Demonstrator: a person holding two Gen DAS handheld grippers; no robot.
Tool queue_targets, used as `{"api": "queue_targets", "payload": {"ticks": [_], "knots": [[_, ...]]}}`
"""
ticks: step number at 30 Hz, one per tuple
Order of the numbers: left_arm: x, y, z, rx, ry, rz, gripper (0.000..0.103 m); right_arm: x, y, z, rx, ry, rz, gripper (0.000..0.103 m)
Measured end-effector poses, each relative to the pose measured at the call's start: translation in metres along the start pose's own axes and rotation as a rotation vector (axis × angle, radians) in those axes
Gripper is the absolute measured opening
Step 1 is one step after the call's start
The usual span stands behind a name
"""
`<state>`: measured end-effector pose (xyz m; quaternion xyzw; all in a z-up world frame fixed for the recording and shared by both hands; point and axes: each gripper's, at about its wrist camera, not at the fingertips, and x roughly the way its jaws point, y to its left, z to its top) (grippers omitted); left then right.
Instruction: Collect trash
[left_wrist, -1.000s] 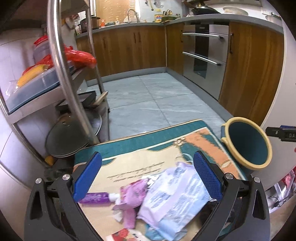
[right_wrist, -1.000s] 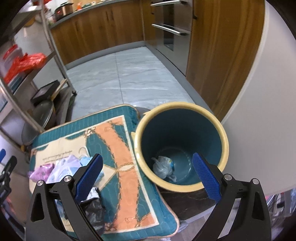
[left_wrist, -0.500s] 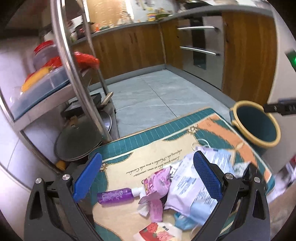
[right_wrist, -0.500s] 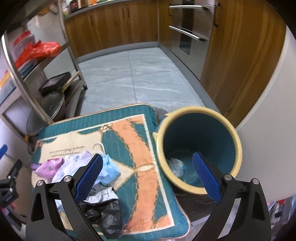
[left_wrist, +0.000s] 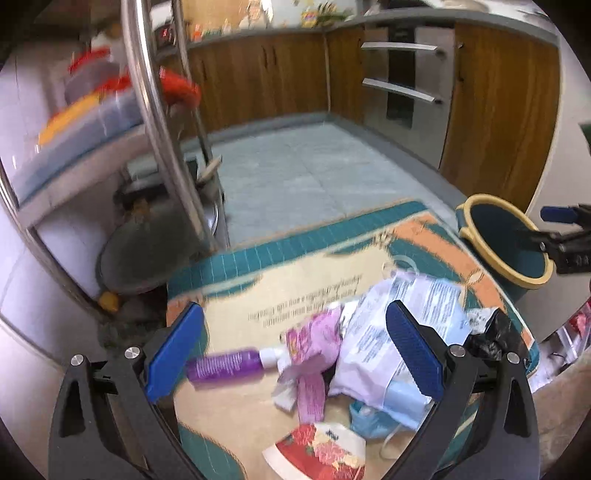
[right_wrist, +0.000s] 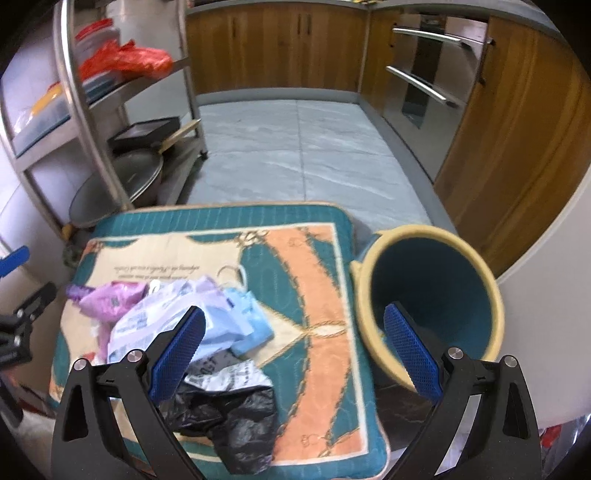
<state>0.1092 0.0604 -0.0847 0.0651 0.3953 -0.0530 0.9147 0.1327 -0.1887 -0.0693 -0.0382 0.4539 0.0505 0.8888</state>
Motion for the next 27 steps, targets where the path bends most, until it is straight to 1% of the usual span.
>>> {"api": "queue_targets", "payload": {"ticks": [1, 4, 6, 7, 9, 11, 13, 15, 18, 20, 21, 22, 24, 25, 27], "knots": [[0.004, 0.004, -0.002, -0.015, 0.021, 0.007, 0.097, 0.004, 0.005, -0.003, -0.015, 0.012, 0.005, 0.097], [0.008, 0.015, -0.005, -0.042, 0.023, 0.047, 0.097, 0.009, 0.016, -0.006, -0.064, 0.013, 0.008, 0.097], [0.01, 0.033, -0.004, -0.109, 0.024, 0.056, 0.097, 0.011, 0.017, -0.004, -0.062, 0.013, 0.022, 0.097], [0.011, 0.042, -0.003, -0.151, 0.03, 0.059, 0.097, 0.011, 0.015, -0.002, -0.045, 0.013, 0.042, 0.097], [0.013, 0.066, -0.002, -0.268, 0.039, 0.067, 0.097, 0.013, 0.014, 0.001, -0.017, 0.013, 0.08, 0.097], [0.015, 0.078, -0.003, -0.325, 0.043, 0.06, 0.097, 0.018, 0.017, 0.002, -0.01, 0.018, 0.127, 0.097], [0.018, 0.078, -0.003, -0.316, 0.044, 0.069, 0.097, 0.026, 0.026, 0.002, -0.023, 0.042, 0.161, 0.096], [0.021, 0.072, -0.002, -0.283, 0.045, 0.069, 0.097, 0.035, 0.036, 0.001, -0.05, 0.071, 0.181, 0.095], [0.028, 0.062, -0.001, -0.253, 0.052, 0.039, 0.097, 0.045, 0.055, 0.0, -0.106, 0.1, 0.201, 0.095], [0.029, 0.056, 0.0, -0.225, 0.053, 0.032, 0.096, 0.052, 0.065, -0.001, -0.137, 0.116, 0.209, 0.093], [0.031, 0.052, 0.001, -0.202, 0.054, 0.031, 0.096, 0.056, 0.069, -0.001, -0.147, 0.127, 0.21, 0.09], [0.033, 0.049, 0.001, -0.181, 0.057, 0.033, 0.097, 0.061, 0.072, -0.001, -0.149, 0.143, 0.217, 0.084], [0.038, 0.048, 0.001, -0.162, 0.068, 0.031, 0.097, 0.071, 0.075, -0.004, -0.14, 0.188, 0.238, 0.076], [0.04, 0.048, 0.0, -0.159, 0.074, 0.029, 0.097, 0.075, 0.076, -0.006, -0.133, 0.209, 0.244, 0.073], [0.045, 0.048, -0.001, -0.152, 0.088, 0.027, 0.096, 0.085, 0.079, -0.01, -0.135, 0.254, 0.248, 0.058]]}}
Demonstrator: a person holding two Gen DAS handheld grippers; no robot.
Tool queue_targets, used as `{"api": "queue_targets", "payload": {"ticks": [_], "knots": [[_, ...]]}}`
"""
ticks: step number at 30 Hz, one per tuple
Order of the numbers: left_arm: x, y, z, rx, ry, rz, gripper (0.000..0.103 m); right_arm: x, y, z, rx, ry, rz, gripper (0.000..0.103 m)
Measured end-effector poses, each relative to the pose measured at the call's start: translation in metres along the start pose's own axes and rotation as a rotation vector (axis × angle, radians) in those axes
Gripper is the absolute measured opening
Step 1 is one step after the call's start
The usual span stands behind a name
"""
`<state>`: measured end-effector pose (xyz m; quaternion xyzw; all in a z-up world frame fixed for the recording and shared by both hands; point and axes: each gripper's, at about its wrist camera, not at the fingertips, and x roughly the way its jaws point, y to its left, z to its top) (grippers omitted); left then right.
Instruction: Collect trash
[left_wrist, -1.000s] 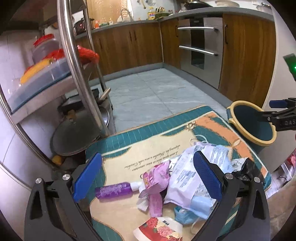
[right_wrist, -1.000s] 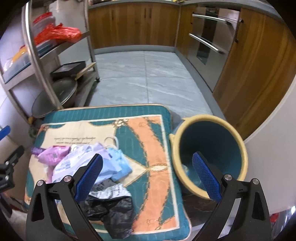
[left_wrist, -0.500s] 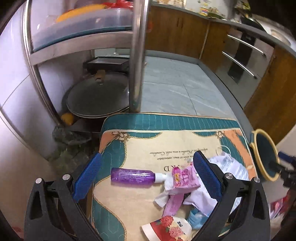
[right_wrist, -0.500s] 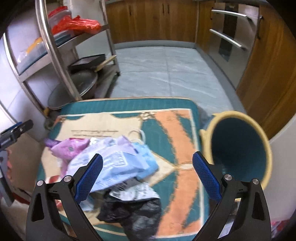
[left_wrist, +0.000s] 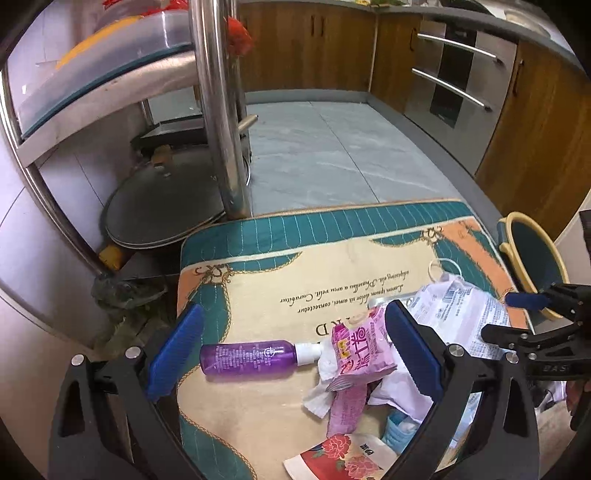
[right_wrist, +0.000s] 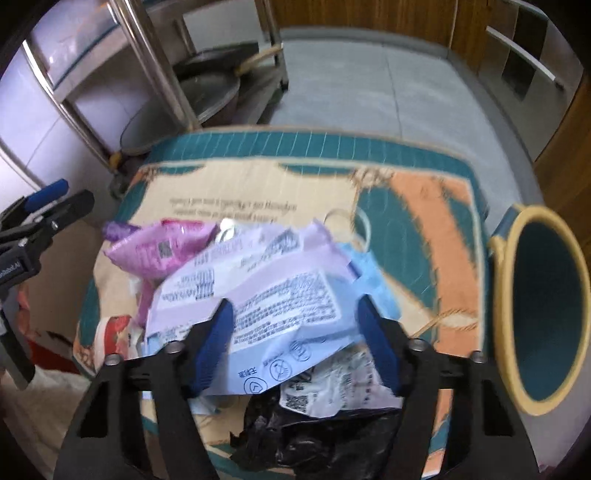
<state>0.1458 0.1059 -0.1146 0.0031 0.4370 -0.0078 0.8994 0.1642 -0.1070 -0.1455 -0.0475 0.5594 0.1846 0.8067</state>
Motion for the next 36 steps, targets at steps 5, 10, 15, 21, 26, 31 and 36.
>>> {"api": "queue_targets", "payload": {"ticks": [5, 10, 15, 21, 26, 31, 36], "knots": [[0.008, -0.006, 0.0, 0.041, 0.01, 0.004, 0.096, 0.008, -0.005, 0.001, 0.022, 0.019, 0.026, 0.02], [0.011, -0.012, 0.001, 0.062, 0.012, -0.006, 0.096, -0.001, -0.012, 0.007, 0.056, -0.009, 0.059, 0.001], [0.012, -0.016, 0.0, 0.069, 0.013, -0.031, 0.096, -0.016, -0.024, 0.013, 0.084, -0.056, 0.073, 0.001], [0.016, -0.032, -0.01, 0.125, 0.064, -0.115, 0.084, -0.022, -0.034, 0.018, 0.116, -0.076, 0.04, 0.001], [0.031, -0.044, -0.02, 0.182, 0.14, -0.118, 0.058, -0.02, -0.044, 0.016, 0.152, -0.056, -0.001, 0.013], [0.033, -0.052, -0.022, 0.229, 0.149, -0.115, 0.025, -0.019, -0.062, 0.014, 0.234, -0.056, 0.006, 0.064], [0.016, -0.057, -0.014, 0.247, 0.08, -0.104, 0.018, -0.018, -0.087, 0.014, 0.356, -0.053, 0.029, 0.073]]}}
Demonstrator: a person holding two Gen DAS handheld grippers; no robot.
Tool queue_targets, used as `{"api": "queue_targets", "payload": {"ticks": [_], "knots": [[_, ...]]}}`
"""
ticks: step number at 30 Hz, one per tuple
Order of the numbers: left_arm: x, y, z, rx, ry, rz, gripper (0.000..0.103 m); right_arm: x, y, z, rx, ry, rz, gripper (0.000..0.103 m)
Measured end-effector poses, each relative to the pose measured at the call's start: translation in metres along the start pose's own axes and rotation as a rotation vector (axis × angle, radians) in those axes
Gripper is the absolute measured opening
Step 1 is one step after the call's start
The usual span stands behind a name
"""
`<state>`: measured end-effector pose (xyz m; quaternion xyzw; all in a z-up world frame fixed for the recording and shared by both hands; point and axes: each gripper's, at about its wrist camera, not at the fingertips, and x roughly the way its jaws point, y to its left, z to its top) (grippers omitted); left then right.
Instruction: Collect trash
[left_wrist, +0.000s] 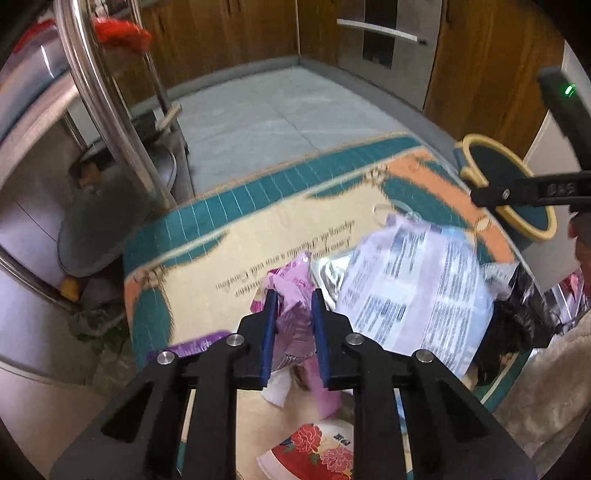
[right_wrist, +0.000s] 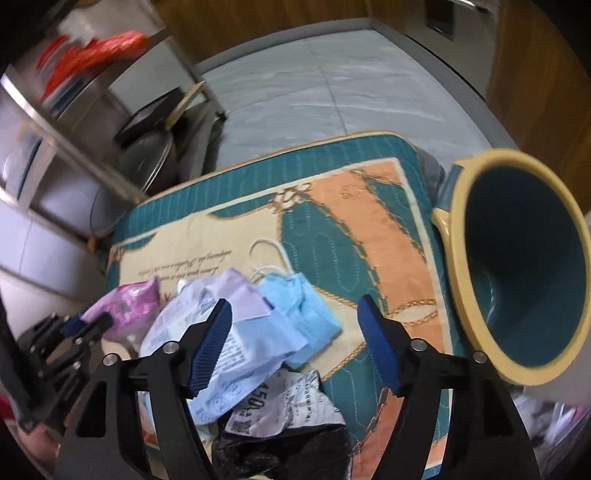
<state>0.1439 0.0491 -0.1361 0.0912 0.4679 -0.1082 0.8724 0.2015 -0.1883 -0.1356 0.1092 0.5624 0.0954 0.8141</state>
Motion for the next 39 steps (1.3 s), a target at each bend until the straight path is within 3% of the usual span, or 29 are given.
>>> {"api": "queue_targets", "payload": {"ticks": [4, 11, 17, 20, 22, 24, 27, 32, 36, 39], "knots": [[-0.019, 0.007, 0.011, -0.04, -0.08, 0.011, 0.018, 0.01, -0.009, -0.003, 0.081, 0.059, 0.044, 0.073], [-0.016, -0.002, 0.013, 0.013, -0.076, 0.017, 0.018, 0.032, 0.006, -0.018, 0.073, 0.158, 0.075, 0.073], [-0.023, 0.001, 0.015, 0.004, -0.101, 0.013, 0.018, 0.04, 0.012, -0.017, 0.098, 0.167, 0.101, 0.07], [-0.023, 0.003, 0.014, 0.002, -0.102, 0.015, 0.018, 0.043, 0.01, -0.017, 0.126, 0.17, 0.124, 0.056], [-0.023, 0.004, 0.013, -0.002, -0.099, 0.012, 0.018, 0.041, 0.006, -0.013, 0.157, 0.156, 0.15, 0.04], [-0.023, 0.005, 0.013, -0.004, -0.099, 0.012, 0.018, 0.037, 0.003, -0.011, 0.169, 0.136, 0.134, 0.035], [-0.022, 0.006, 0.014, -0.004, -0.096, 0.01, 0.018, 0.039, -0.003, -0.012, 0.179, 0.143, 0.073, 0.035], [-0.02, 0.003, 0.015, 0.013, -0.09, 0.013, 0.018, 0.047, -0.007, -0.016, 0.173, 0.185, 0.055, 0.03], [-0.019, 0.002, 0.016, 0.016, -0.09, 0.015, 0.018, 0.05, -0.012, -0.015, 0.209, 0.193, 0.076, 0.022], [-0.018, 0.002, 0.016, 0.016, -0.088, 0.014, 0.018, 0.053, -0.019, -0.017, 0.246, 0.218, 0.11, 0.022]]}}
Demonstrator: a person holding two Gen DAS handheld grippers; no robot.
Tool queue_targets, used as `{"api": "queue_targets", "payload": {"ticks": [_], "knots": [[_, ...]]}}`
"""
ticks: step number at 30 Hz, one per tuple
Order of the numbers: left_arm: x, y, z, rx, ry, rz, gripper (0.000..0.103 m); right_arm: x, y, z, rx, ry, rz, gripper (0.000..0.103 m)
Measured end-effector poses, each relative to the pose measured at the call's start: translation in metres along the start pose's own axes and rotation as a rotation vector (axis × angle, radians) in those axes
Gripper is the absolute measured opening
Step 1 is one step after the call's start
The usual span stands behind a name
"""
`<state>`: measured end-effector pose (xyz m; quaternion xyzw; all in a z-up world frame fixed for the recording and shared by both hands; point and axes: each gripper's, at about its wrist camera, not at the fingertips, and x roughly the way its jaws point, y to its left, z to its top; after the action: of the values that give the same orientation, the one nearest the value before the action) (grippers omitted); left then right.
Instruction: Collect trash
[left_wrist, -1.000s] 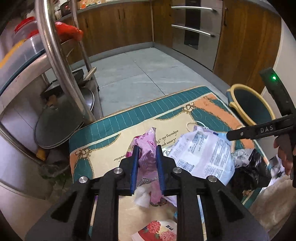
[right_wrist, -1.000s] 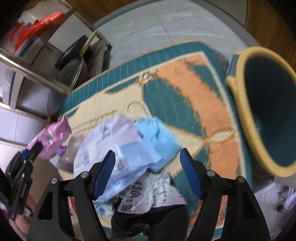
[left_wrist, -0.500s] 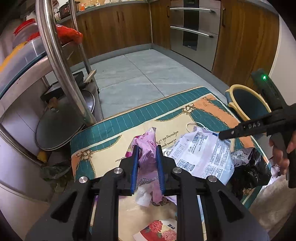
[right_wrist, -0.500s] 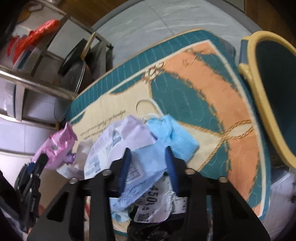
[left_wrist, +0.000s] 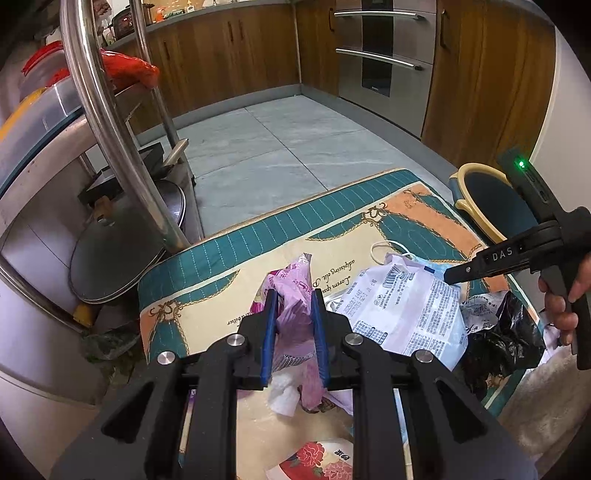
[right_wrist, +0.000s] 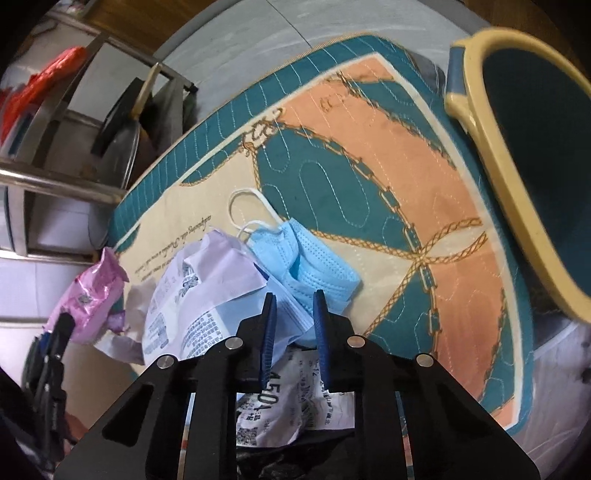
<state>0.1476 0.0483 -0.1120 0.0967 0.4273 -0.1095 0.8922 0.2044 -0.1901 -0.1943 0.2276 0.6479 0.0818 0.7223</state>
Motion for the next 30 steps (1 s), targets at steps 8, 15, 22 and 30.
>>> {"api": "queue_targets", "payload": {"ticks": [8, 15, 22, 30], "knots": [[0.002, -0.003, 0.0, 0.014, 0.001, 0.003, 0.018, -0.001, -0.001, -0.002, 0.006, 0.009, -0.013, 0.014], [0.001, -0.005, 0.002, 0.015, -0.008, 0.007, 0.018, -0.017, 0.012, 0.001, -0.044, -0.066, -0.022, 0.001], [0.0, -0.004, 0.002, 0.012, -0.015, 0.001, 0.018, -0.035, 0.027, -0.01, -0.09, -0.047, 0.051, 0.01], [0.002, -0.009, 0.006, 0.036, -0.015, 0.001, 0.018, -0.015, 0.024, -0.033, 0.001, 0.065, 0.08, 0.056]]}}
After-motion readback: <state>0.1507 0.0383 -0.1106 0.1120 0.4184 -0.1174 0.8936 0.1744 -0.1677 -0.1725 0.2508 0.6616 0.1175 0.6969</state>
